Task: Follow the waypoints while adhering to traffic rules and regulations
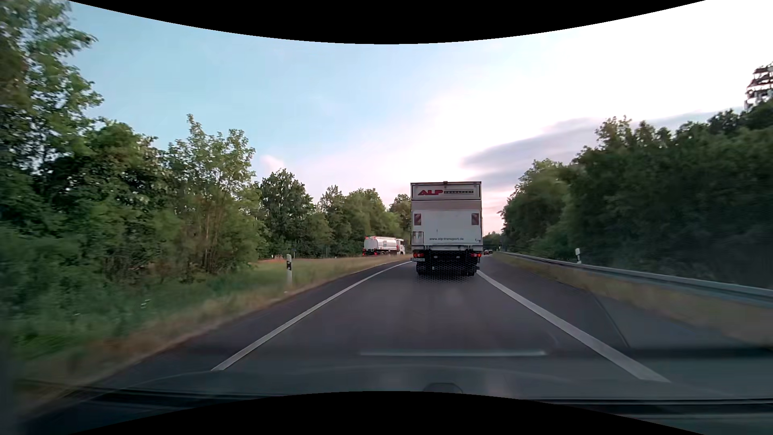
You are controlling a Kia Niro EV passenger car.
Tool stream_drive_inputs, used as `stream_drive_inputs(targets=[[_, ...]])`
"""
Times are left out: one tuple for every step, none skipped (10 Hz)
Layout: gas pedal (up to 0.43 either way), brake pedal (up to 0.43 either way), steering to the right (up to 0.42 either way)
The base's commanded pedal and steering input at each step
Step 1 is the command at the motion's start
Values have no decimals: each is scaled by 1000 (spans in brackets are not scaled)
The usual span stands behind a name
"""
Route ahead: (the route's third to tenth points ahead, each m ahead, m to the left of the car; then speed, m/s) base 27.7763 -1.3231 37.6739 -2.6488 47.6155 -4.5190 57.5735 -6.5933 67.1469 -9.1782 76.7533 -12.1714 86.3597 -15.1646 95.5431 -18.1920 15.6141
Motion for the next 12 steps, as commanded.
stream_drive_inputs(targets=[[79,0,22],[79,0,22],[79,0,22],[79,0,22],[79,0,22],[79,0,22],[79,0,22],[79,0,22],[79,0,22],[79,0,22],[79,0,22],[79,0,22]])
